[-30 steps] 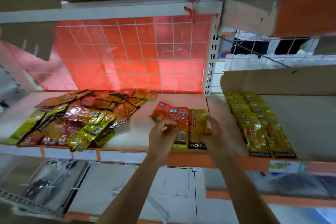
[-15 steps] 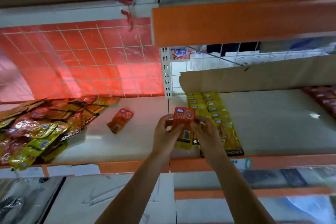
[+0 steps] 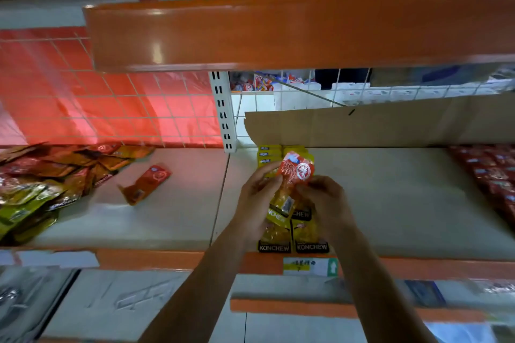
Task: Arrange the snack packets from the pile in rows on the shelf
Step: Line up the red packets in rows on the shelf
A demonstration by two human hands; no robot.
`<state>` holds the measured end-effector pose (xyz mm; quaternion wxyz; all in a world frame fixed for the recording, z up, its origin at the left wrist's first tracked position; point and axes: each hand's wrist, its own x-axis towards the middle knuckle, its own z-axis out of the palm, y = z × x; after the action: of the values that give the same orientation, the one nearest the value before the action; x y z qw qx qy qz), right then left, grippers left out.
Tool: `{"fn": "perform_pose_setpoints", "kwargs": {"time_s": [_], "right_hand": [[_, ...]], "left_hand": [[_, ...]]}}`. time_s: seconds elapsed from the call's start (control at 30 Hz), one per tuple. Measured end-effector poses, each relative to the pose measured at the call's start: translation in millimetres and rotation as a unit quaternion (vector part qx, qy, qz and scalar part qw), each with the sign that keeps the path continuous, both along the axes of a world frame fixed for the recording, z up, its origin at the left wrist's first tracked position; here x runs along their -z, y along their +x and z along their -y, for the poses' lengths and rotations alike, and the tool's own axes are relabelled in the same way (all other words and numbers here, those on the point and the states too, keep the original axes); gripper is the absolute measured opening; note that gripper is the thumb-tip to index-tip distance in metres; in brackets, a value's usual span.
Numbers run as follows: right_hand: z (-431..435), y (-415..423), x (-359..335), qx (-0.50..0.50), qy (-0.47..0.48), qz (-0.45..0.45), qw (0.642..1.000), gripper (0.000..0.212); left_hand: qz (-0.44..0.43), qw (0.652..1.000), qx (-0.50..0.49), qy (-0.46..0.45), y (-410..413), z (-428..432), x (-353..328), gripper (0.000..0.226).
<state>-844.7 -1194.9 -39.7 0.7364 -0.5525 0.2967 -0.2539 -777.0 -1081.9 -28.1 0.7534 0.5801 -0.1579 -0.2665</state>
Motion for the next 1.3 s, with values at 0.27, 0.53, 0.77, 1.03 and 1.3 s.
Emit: {"fn": "perform_pose_setpoints", "kwargs": {"time_s": [0.27,0.53,0.77,1.03,1.3], "right_hand": [[6,11,3,-0.022,0.015,-0.015,1.0,0.015],[10,41,-11,0.015,-0.004,-0.04,0.999,0.014],[28,39,-10,0.064,0.012,-0.047,0.997,0.013],[34,37,-9,0.083,0.013,-0.062,0.995,0.013],[33,38,-4,0.091,0.015,-0.067,0.993,0.015]], "left_hand": [[-0.098,0.995,-0.006,0.018,17,7,1,0.021],[-0.002,0.997,-0.069,0.038,66,3,7,0.039],[0.147,0.95,-0.145,0.233,117,-10,15,0.046],[0.288,0.872,-0.075,0.388,144,-3,33,0.039],[0.392,0.793,-0.04,0.465,149,6,46,0.031]]}}
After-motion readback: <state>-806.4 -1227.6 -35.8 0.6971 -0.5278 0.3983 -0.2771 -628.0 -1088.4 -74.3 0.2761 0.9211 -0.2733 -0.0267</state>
